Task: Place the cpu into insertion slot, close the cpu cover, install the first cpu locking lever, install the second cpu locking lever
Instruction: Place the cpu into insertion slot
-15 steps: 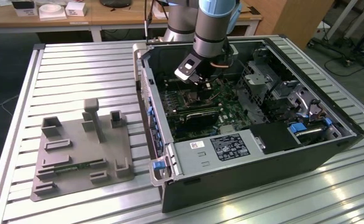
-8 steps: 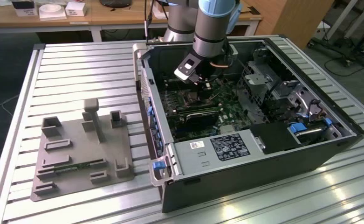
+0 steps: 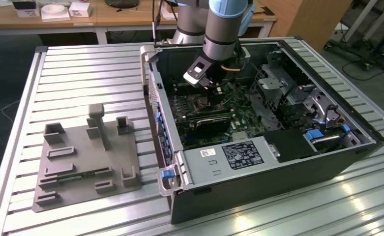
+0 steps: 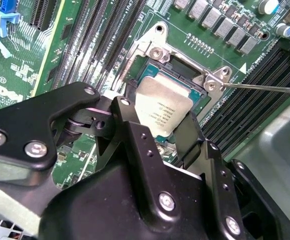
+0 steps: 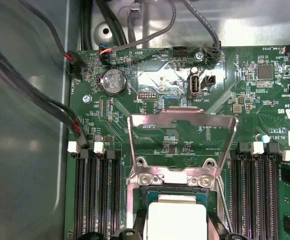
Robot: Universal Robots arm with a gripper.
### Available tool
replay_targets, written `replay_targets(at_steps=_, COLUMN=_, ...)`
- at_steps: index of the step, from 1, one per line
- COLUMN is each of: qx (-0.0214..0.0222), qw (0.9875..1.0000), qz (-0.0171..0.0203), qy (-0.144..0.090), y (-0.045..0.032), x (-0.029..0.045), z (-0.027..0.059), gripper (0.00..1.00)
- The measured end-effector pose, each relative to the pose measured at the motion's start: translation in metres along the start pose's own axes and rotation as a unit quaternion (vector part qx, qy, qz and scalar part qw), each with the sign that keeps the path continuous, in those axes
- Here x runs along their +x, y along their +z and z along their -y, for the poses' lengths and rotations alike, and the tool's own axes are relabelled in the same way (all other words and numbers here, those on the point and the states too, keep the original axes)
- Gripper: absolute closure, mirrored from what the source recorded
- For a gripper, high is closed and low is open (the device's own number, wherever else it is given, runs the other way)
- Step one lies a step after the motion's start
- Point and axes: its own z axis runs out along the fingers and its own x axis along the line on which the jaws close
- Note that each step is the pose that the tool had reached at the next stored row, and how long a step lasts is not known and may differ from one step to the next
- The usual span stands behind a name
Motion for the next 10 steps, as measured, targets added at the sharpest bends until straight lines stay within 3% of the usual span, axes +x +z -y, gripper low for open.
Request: replay_targets(at_steps=10, qx=-0.0007, qw=1.0000, qz=-0.0010, qy=0.000, y=0.0009, x=0.0003, z=-0.0003, gripper=0.45)
